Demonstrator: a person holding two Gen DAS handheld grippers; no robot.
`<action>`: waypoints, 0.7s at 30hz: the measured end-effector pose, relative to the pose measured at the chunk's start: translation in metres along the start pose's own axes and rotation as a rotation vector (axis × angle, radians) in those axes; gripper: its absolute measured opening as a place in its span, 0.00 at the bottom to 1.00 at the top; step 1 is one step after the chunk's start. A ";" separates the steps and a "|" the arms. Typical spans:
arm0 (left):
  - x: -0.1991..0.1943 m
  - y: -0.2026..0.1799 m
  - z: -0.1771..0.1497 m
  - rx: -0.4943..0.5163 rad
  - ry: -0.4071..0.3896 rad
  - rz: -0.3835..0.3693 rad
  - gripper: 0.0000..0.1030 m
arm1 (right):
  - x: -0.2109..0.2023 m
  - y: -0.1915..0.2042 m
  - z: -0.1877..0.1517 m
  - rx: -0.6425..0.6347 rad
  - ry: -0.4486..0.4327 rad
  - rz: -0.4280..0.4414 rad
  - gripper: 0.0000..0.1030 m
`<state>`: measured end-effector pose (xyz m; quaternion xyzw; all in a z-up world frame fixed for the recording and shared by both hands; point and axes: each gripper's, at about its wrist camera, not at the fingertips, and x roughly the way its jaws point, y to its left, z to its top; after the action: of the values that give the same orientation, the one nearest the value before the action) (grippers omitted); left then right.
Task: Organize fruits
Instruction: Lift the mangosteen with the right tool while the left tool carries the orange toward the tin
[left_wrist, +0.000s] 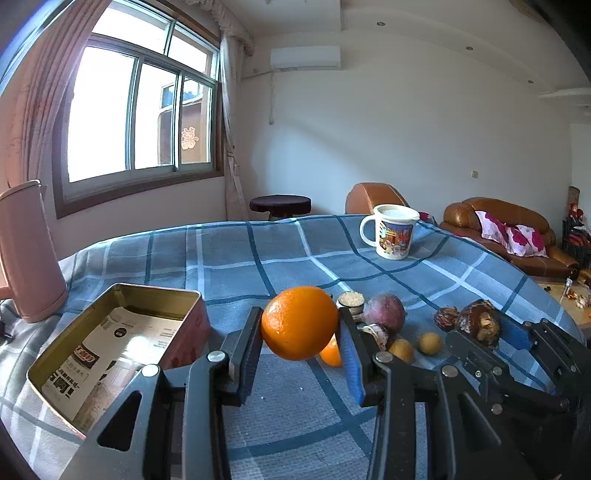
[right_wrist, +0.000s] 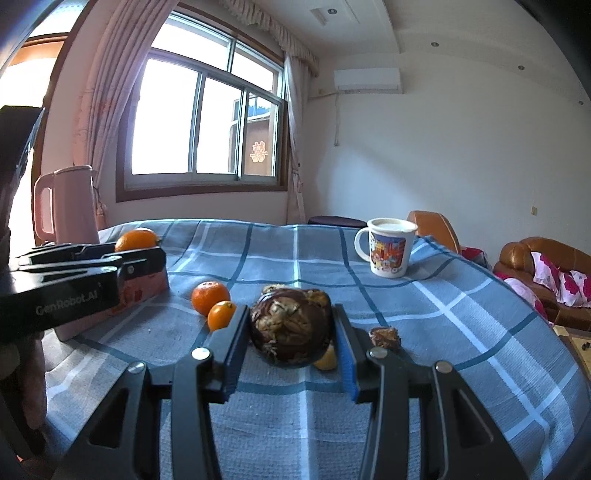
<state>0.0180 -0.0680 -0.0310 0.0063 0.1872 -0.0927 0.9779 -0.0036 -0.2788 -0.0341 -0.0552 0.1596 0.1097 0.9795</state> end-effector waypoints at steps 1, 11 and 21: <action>0.001 0.001 0.000 -0.001 -0.001 0.002 0.40 | 0.000 0.000 0.001 -0.001 -0.003 -0.002 0.44; -0.007 0.003 0.004 0.018 -0.035 0.042 0.40 | 0.000 -0.001 0.008 -0.011 -0.026 -0.016 0.44; -0.009 0.019 0.008 -0.001 -0.024 0.087 0.40 | 0.004 0.010 0.025 -0.038 -0.021 0.021 0.44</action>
<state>0.0164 -0.0483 -0.0208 0.0127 0.1751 -0.0502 0.9832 0.0058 -0.2643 -0.0124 -0.0711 0.1476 0.1233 0.9787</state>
